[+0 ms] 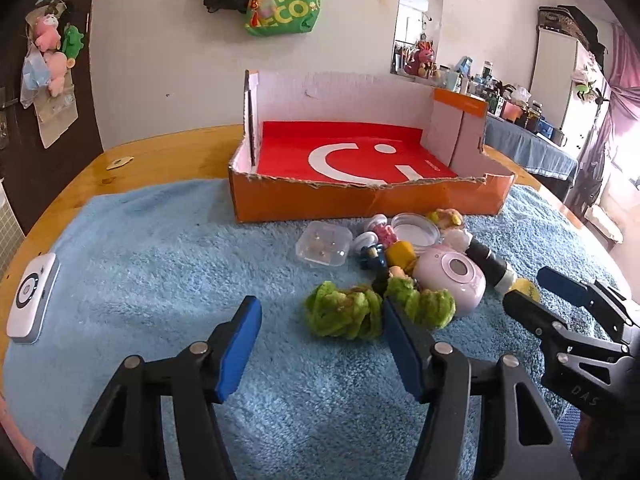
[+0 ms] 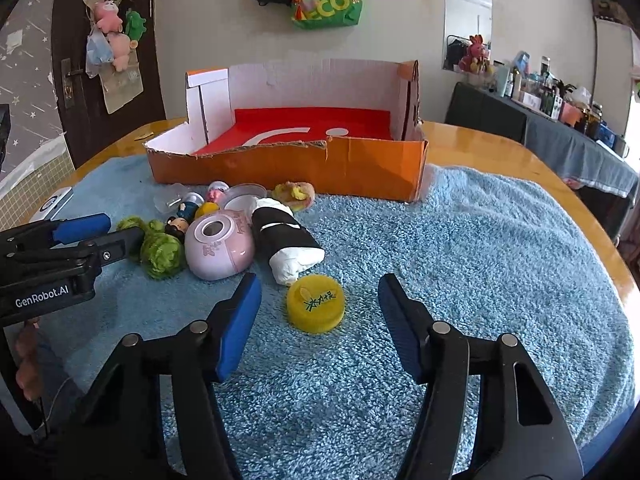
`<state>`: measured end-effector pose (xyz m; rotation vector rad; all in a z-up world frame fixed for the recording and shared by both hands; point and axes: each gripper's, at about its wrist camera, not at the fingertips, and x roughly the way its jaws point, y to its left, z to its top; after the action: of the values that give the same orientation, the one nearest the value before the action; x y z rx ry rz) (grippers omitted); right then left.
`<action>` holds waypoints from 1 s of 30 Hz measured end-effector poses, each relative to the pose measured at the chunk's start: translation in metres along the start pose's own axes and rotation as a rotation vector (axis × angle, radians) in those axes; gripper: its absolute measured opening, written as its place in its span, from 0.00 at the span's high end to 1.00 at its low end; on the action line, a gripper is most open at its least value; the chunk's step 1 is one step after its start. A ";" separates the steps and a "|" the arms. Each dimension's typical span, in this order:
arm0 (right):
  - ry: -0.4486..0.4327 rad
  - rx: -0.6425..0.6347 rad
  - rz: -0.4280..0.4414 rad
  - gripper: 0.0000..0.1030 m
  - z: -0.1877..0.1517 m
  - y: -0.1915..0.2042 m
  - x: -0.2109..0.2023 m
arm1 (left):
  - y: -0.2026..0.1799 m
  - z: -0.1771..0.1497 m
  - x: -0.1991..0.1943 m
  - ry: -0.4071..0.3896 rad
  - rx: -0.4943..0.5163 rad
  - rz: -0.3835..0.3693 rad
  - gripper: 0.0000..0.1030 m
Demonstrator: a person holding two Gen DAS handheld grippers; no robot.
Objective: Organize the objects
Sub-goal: 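Grasp the green crocheted ball with the left gripper while the right gripper grasps the yellow lid, then lift both held items and carry them over into the red-lined box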
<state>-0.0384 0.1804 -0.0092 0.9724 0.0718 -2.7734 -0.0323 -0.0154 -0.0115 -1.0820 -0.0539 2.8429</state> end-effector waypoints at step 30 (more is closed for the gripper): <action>0.008 0.008 0.062 0.72 0.001 0.003 -0.004 | -0.002 -0.004 0.004 0.024 -0.027 -0.080 0.61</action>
<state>-0.0358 0.1779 -0.0059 0.9710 0.0307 -2.7155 -0.0322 -0.0134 -0.0173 -1.0935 -0.1313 2.7658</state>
